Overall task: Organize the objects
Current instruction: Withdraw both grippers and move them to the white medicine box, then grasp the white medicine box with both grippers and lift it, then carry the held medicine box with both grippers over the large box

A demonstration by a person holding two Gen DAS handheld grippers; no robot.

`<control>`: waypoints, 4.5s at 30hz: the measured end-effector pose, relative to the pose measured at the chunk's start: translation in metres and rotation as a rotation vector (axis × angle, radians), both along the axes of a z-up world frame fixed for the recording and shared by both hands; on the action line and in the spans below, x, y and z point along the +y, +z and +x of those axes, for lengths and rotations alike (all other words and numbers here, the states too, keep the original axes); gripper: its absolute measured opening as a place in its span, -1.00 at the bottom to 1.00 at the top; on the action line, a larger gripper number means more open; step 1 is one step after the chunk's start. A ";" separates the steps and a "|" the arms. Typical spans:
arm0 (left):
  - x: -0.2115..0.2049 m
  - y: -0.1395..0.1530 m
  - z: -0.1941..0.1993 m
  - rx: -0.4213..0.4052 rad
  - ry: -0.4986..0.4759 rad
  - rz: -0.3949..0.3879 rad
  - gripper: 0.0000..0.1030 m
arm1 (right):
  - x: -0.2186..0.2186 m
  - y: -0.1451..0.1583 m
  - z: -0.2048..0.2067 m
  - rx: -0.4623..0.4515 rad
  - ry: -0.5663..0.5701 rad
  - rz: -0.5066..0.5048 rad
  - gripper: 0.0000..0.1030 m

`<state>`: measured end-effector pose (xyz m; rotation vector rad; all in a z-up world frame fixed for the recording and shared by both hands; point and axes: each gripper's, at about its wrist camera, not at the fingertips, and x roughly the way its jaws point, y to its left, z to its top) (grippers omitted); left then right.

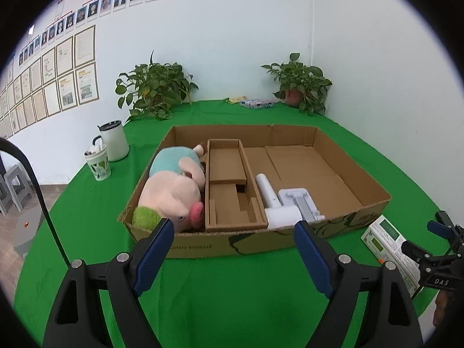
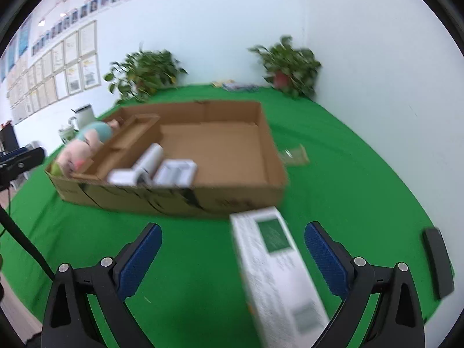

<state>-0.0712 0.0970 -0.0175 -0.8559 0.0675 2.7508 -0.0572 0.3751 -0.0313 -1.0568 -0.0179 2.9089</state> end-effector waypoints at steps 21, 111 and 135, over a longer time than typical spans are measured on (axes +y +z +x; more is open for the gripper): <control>0.001 -0.041 0.000 -0.272 -0.134 0.151 0.64 | -0.052 -0.051 0.030 -0.141 0.227 -0.144 0.98; 0.138 0.158 -0.175 -0.329 -0.421 0.337 -0.04 | -0.044 0.158 -0.178 -0.022 0.234 -0.141 0.19; 0.210 -0.031 -0.216 -0.704 -0.402 0.187 -0.05 | 0.011 -0.043 -0.206 -0.362 0.157 -0.282 0.17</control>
